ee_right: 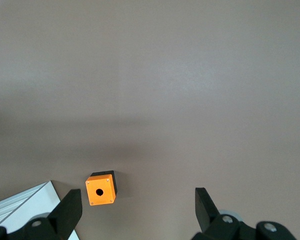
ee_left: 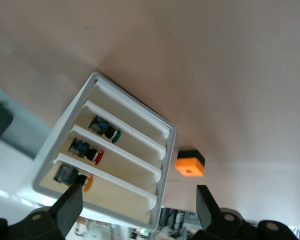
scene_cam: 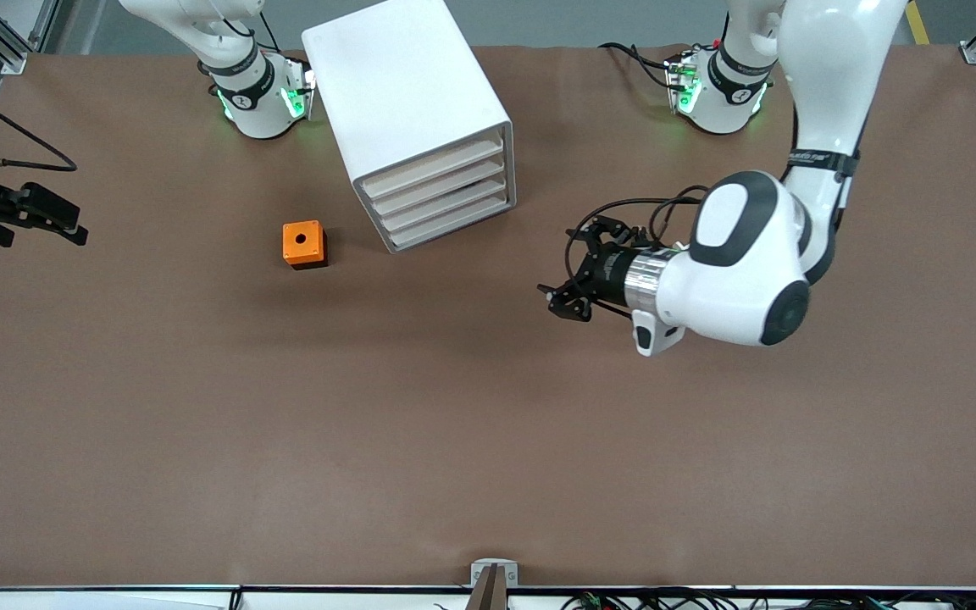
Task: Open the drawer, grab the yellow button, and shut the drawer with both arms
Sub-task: 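Grasp the drawer handle of the white cabinet with the left gripper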
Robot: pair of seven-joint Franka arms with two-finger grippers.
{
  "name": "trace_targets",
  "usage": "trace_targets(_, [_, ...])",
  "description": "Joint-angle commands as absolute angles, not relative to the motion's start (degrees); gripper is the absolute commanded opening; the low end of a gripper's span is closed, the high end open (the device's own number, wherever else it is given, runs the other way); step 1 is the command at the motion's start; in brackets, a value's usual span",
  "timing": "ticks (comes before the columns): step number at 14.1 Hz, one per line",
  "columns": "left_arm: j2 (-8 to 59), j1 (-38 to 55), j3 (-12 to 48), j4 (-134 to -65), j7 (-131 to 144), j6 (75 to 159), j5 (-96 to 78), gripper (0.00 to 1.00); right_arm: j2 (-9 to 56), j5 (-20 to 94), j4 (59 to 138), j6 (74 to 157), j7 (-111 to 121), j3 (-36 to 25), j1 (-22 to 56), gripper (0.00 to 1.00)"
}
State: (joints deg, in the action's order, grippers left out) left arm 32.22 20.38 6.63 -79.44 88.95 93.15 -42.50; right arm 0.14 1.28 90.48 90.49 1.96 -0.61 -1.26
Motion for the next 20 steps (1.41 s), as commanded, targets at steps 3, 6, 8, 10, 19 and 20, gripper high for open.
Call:
trace_targets(3, [39.63, 23.81, 6.59, -77.17, 106.57, 91.06, -46.22, 1.00, -1.67, 1.32, 92.02, 90.70, 1.93, -0.53, -1.41, 1.00])
trace_targets(6, [41.75, 24.69, 6.59, -76.82, 113.89, 88.07, -51.58, 1.00, -1.67, 1.32, 92.02, 90.88, 1.93, -0.53, -1.41, 1.00])
trace_targets(8, [43.41, 25.22, 6.59, -76.82, 118.72, 84.92, -55.27, 1.00, -1.67, 1.32, 92.02, 90.88, 1.93, -0.53, -1.41, 1.00])
trace_targets(10, [45.60, 26.10, 6.59, -76.90, 123.81, 81.49, -58.08, 1.00, -1.67, 1.32, 92.02, 90.97, 1.93, -0.53, -1.41, 1.00])
trace_targets(19, [48.60, 28.30, 7.03, -77.43, 132.80, 72.00, -62.23, 0.51, -1.67, 1.32, 92.02, 90.79, 1.93, -0.53, -1.41, 1.00])
trace_targets(20, [48.60, 28.91, 7.03, -77.52, 133.32, 71.37, -62.14, 0.50, -1.67, 1.32, 92.02, 90.79, 1.93, -0.53, -1.41, 1.00])
